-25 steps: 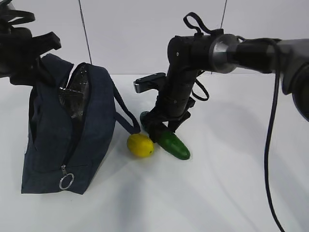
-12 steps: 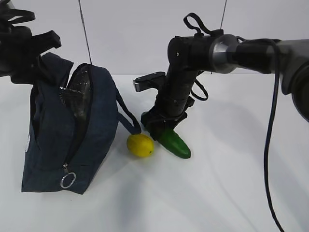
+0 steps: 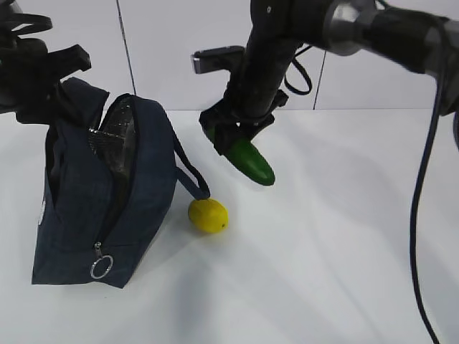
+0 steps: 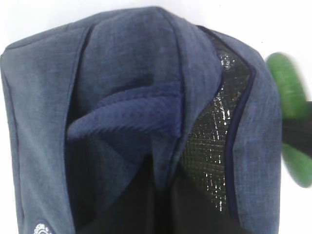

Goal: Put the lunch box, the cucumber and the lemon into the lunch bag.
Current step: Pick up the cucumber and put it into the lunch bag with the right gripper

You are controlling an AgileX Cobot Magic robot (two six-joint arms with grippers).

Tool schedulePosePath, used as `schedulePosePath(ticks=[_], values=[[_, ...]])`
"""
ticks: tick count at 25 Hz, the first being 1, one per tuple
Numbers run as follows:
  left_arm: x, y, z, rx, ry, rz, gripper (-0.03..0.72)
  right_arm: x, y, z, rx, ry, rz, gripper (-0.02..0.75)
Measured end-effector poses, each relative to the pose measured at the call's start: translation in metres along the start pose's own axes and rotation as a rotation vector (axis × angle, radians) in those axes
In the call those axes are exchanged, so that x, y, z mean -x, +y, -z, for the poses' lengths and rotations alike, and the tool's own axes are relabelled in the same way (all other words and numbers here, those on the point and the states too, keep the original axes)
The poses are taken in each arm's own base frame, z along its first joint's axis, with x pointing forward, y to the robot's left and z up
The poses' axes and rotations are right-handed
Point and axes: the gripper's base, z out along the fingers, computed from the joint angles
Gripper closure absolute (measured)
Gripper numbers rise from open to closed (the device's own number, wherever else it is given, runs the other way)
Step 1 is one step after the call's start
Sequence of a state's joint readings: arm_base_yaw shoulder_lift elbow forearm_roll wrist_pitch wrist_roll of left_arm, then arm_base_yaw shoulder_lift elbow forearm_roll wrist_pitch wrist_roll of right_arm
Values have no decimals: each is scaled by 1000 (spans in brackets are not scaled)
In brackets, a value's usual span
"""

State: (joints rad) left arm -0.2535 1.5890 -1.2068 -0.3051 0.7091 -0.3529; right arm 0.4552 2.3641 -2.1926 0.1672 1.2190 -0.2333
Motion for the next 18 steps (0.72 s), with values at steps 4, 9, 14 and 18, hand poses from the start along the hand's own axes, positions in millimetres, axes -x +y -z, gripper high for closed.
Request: schedulePosePath(ticks=[4,9,14,18], values=[[1,0,0,-3,-7,0,695,4,6,44,-10,-81,-70,361],[2,0,-1,-6,-16,0,695,6,19,78,68,-151,-173,362],[2,-1,-1,-8,-23,0,695,10,40,94,301,-191,-277,362],[3,-1,-1,-9,-27,0,695,12,52,95,378,-184,-327,362]])
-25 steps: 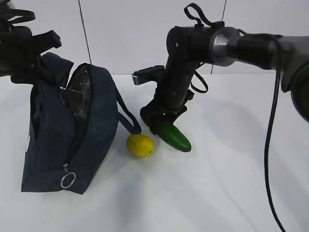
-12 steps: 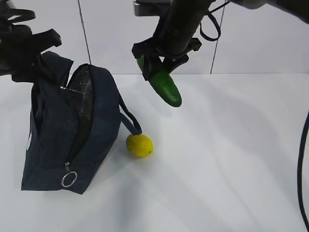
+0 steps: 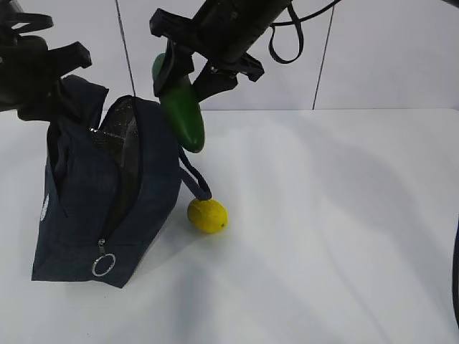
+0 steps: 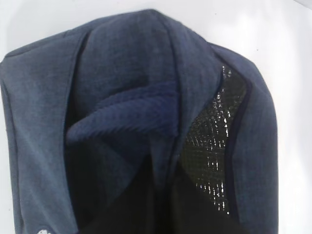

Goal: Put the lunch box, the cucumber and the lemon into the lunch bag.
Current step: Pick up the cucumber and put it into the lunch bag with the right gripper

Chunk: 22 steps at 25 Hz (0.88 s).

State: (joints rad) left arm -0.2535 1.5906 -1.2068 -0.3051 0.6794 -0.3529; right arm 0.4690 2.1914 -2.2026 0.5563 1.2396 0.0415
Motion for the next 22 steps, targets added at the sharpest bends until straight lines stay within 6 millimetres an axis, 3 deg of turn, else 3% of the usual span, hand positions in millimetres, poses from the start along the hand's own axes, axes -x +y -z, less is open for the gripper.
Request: schedulePosePath(ticks=[11,22], values=[[0,0,0,-1,-3,-2,695,-14,38,-19,53,51,20,363],[0,0,0,-2,-3,0,695,-15,35,-50,86,68,-13,365]])
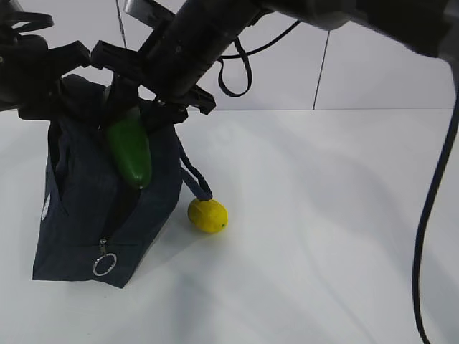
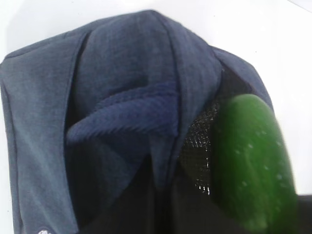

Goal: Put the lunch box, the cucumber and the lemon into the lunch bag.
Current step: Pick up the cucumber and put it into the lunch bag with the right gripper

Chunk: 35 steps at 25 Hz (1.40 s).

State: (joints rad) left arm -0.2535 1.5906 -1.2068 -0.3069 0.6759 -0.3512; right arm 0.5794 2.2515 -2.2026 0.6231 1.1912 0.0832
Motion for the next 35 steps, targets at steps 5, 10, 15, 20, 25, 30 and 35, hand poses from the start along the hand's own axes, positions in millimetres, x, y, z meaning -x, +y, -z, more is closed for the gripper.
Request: schedulePosePath(ticks=[5,10,15,20,25,30,35], values=[[0,0,0,-1,0,1,695,3,-12,-19,-2,0,-27,365],[0,0,0,-1,0,1,695,5,-19,-36,35,2,-57,365],[0,0,0,-1,0,1,695,5,-21,-49,110,4,-56,243],[0,0,0,-1,0,1,695,5,-23,-49,119,20,-53,102],[0,0,0,-2,-2,1,695,13,-16,-25,155,28,-13,172],[0,0,0,-3,-4,1,695,29,-5,11,131,-81,70,204],[0,0,0,-3,-5,1,695,36,-14,39,-15,-150,134,207]])
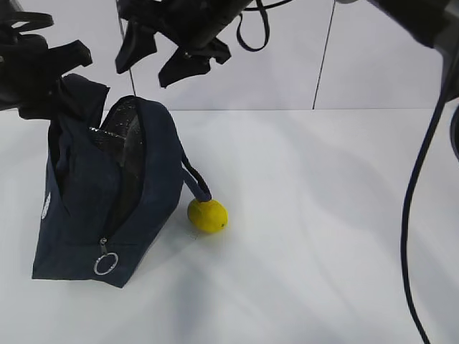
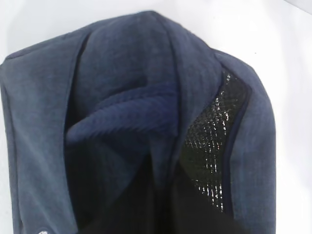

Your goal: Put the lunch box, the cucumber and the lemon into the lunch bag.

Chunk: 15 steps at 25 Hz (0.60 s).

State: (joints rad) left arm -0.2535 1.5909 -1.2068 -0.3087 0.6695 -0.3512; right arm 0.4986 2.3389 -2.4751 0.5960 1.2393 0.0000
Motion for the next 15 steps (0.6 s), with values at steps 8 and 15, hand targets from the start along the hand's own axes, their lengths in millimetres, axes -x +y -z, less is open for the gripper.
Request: schedulePosePath(ticks=[8,15], values=[[0,0,0,0,0,0,695,6,8,51,-200,-81,107,212],[0,0,0,0,-1,-6,695,-22,0,64,-311,27,98,213]])
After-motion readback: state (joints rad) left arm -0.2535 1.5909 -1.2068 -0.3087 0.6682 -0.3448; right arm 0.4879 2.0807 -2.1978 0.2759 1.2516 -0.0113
